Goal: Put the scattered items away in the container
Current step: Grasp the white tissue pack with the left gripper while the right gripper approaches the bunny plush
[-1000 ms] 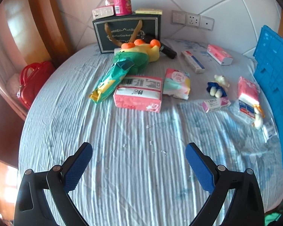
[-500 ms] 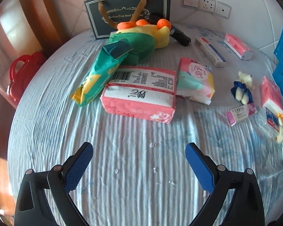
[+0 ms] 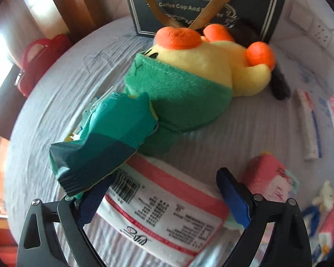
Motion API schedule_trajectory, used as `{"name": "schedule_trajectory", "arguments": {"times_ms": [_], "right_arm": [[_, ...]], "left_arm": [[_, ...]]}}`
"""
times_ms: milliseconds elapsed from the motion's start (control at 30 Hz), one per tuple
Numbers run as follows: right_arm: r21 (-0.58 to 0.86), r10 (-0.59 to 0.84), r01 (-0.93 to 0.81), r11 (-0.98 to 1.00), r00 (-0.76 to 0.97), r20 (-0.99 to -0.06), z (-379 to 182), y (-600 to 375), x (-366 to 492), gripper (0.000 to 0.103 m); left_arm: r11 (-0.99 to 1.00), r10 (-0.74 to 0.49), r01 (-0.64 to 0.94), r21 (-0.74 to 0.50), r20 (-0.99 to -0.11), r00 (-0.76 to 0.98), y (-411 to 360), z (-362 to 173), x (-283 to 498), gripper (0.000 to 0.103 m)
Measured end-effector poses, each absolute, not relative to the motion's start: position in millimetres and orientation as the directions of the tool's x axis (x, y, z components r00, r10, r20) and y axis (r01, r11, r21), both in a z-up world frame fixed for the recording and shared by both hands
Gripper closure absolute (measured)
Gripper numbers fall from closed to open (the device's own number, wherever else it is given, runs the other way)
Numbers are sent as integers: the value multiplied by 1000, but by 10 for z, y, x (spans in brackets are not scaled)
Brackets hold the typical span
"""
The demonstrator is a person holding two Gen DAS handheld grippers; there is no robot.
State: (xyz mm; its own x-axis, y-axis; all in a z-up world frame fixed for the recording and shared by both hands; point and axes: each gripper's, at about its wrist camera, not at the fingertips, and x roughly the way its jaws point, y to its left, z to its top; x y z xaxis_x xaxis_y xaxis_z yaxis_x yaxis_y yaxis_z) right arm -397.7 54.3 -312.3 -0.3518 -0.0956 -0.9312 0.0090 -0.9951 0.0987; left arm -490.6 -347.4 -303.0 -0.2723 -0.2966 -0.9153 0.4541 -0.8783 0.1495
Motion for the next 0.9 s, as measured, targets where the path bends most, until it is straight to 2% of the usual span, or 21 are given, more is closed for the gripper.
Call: {"name": "schedule_trajectory", "arguments": {"times_ms": [267, 333, 433, 600, 833, 900], "right_arm": [[86, -83, 8, -996, -323, -943, -3203, 560, -3973, 0], [81, -84, 22, -996, -312, -946, -3207, 524, -3929, 0], [78, -90, 52, -996, -307, -948, -3194, 476, -3823, 0], [65, -78, 54, -996, -298, -951, -3244, 452, -3700, 0], [31, -31, 5, -999, -334, -942, -3154, 588, -3705, 0], [40, -38, 0, -999, -321, -946, -3165, 645, -3729, 9]], "left_arm": [[-946, -222, 299, 123, -920, -322, -3470, -3010, -4124, 6], [-959, -165, 270, 81, -938, -305, -3553, -3046, -3838, 6], [-964, -99, 264, 15, -947, -307, -3734, -3102, -3470, 6], [-955, -100, 295, -17, -921, -377, -3884, -3025, -3299, 6], [-980, -153, 176, 96, -926, -345, -3634, -3128, -3492, 6], [-985, -159, 116, 127, -932, -327, -3509, -3201, -3504, 6]]}}
